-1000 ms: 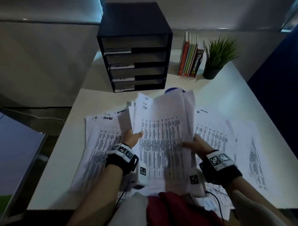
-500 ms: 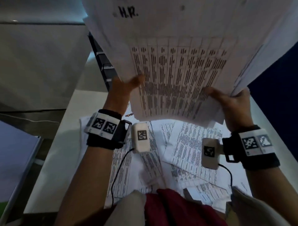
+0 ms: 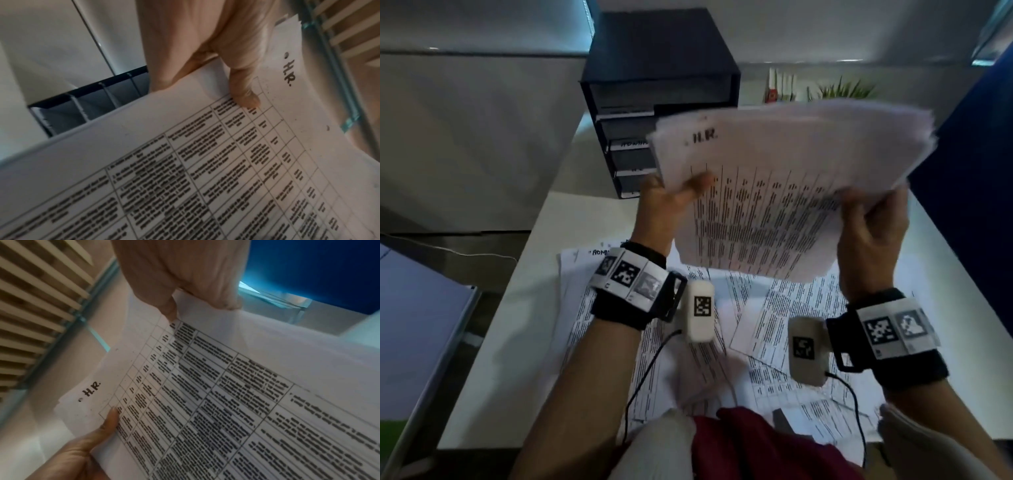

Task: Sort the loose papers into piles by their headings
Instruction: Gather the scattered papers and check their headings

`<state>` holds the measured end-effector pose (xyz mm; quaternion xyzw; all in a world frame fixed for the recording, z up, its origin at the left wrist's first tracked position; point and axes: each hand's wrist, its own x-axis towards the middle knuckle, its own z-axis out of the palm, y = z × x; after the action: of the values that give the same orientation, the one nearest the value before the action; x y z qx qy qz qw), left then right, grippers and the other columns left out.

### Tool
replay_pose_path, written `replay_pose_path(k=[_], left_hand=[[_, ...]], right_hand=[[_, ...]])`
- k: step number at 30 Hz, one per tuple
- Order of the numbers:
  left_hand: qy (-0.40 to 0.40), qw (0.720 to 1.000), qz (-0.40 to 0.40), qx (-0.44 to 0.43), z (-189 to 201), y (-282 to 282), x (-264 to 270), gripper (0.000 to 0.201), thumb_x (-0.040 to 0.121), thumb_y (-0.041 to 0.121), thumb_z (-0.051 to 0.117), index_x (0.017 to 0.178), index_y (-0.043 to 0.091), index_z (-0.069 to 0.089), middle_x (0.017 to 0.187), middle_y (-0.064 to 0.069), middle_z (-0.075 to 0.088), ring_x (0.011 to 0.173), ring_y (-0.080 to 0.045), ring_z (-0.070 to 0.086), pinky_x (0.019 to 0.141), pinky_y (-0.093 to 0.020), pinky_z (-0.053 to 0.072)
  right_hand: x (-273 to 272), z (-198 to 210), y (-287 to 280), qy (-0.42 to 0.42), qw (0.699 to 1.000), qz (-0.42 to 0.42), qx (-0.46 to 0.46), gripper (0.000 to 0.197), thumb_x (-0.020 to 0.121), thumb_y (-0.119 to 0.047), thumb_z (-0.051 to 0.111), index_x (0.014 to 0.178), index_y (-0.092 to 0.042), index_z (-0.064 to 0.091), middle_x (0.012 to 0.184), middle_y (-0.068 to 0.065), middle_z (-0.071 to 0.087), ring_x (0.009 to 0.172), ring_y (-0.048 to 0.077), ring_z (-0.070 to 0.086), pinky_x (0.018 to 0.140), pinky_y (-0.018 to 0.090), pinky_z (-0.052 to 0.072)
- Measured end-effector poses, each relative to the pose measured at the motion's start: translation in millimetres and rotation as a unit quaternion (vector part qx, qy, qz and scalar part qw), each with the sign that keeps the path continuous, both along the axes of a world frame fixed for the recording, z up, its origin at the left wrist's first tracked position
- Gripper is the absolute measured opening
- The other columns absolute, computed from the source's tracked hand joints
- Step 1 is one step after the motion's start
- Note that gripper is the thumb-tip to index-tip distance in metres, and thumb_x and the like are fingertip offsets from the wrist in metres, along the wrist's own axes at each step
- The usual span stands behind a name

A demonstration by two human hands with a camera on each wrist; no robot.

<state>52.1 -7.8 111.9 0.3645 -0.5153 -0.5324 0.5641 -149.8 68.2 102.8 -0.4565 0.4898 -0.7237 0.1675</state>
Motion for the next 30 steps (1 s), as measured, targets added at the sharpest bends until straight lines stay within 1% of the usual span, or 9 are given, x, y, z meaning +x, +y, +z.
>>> replay_pose_path(k=[3,6,10,13,15,18,21,26,30], left_hand=[[0.057,0.998,-0.016,-0.013,16,1,4,0.014,0.058,0.018,0.076,0.072,0.022,0.074,0.074,0.009,0.073,0.074,-0.009,0.069,0.069,-0.024,0.054],[0.051,0.998,-0.031,0.024,0,3,8,0.029,0.056,0.031,0.073,0.083,0.020,0.069,0.076,0.011,0.073,0.076,-0.004,0.069,0.068,-0.018,0.053],[-0.039,0.993,-0.031,0.112,-49,8,10,0.031,0.072,0.017,0.072,0.102,0.011,0.065,0.083,0.012,0.071,0.080,0.003,0.066,0.071,-0.011,0.050],[-0.181,0.972,0.022,0.146,-80,1,27,0.026,0.080,0.024,0.069,0.101,0.012,0.060,0.107,-0.003,0.062,0.108,-0.013,0.058,0.091,-0.028,0.046],[-0.304,0.928,0.085,0.200,-96,-6,52,0.041,0.077,0.036,0.071,0.107,0.012,0.055,0.126,-0.012,0.052,0.120,-0.024,0.047,0.101,-0.036,0.039],[-0.455,0.801,0.145,0.362,-110,-3,99,0.090,0.075,0.047,0.070,0.141,0.004,0.027,0.148,-0.020,0.026,0.135,-0.036,0.029,0.110,-0.048,0.029],[-0.533,0.694,0.153,0.459,-120,13,129,0.113,0.073,0.058,0.066,0.146,0.000,0.001,0.153,-0.022,0.004,0.141,-0.039,0.008,0.113,-0.050,0.012],[-0.477,0.734,0.224,0.428,-143,18,129,0.093,0.075,0.036,0.074,0.139,-0.003,0.019,0.147,-0.023,0.017,0.136,-0.041,0.018,0.109,-0.053,0.023],[-0.446,0.770,0.284,0.356,-155,23,119,0.052,0.091,0.010,0.051,0.135,0.001,0.026,0.134,-0.026,0.041,0.120,-0.044,0.044,0.098,-0.049,0.041]], right_hand=[[-1,14,1,0.027,0.998,0.015,-0.053,0.026,0.084,0.000,0.050,0.094,-0.020,0.035,0.093,-0.005,0.046,0.087,0.003,0.047,0.077,0.020,0.041],[4,-14,6,-0.003,1.000,0.021,0.020,0.031,0.075,-0.015,0.061,0.096,-0.022,0.038,0.094,-0.007,0.049,0.085,-0.004,0.051,0.073,0.013,0.042],[1,-75,19,-0.018,0.985,0.044,0.167,0.028,0.069,-0.028,0.071,0.094,-0.024,0.059,0.089,-0.010,0.068,0.082,-0.001,0.062,0.070,0.015,0.048],[-2,-78,18,-0.010,0.983,0.013,0.182,0.013,0.075,-0.008,0.061,0.080,-0.020,0.060,0.069,-0.019,0.067,0.064,-0.012,0.058,0.063,0.008,0.045],[-6,-67,12,0.006,0.987,-0.020,0.158,0.026,0.073,-0.001,0.048,0.068,-0.026,0.054,0.056,-0.025,0.059,0.056,-0.012,0.050,0.057,0.007,0.039],[-15,-57,2,0.009,0.990,-0.049,0.132,0.036,0.079,0.003,0.046,0.062,-0.028,0.054,0.053,-0.021,0.053,0.054,-0.008,0.042,0.053,0.012,0.034],[-15,-70,-3,-0.016,0.983,-0.056,0.176,0.022,0.078,-0.005,0.047,0.066,-0.023,0.052,0.051,-0.020,0.055,0.050,-0.007,0.040,0.050,0.013,0.033],[10,-121,2,0.025,0.946,-0.022,0.321,0.015,0.087,0.005,0.048,0.080,-0.008,0.055,0.053,-0.011,0.051,0.051,0.006,0.043,0.050,0.022,0.035],[32,-152,10,0.030,0.916,0.022,0.400,0.013,0.089,-0.001,0.050,0.078,-0.007,0.054,0.062,0.003,0.049,0.059,0.019,0.046,0.058,0.031,0.040]])
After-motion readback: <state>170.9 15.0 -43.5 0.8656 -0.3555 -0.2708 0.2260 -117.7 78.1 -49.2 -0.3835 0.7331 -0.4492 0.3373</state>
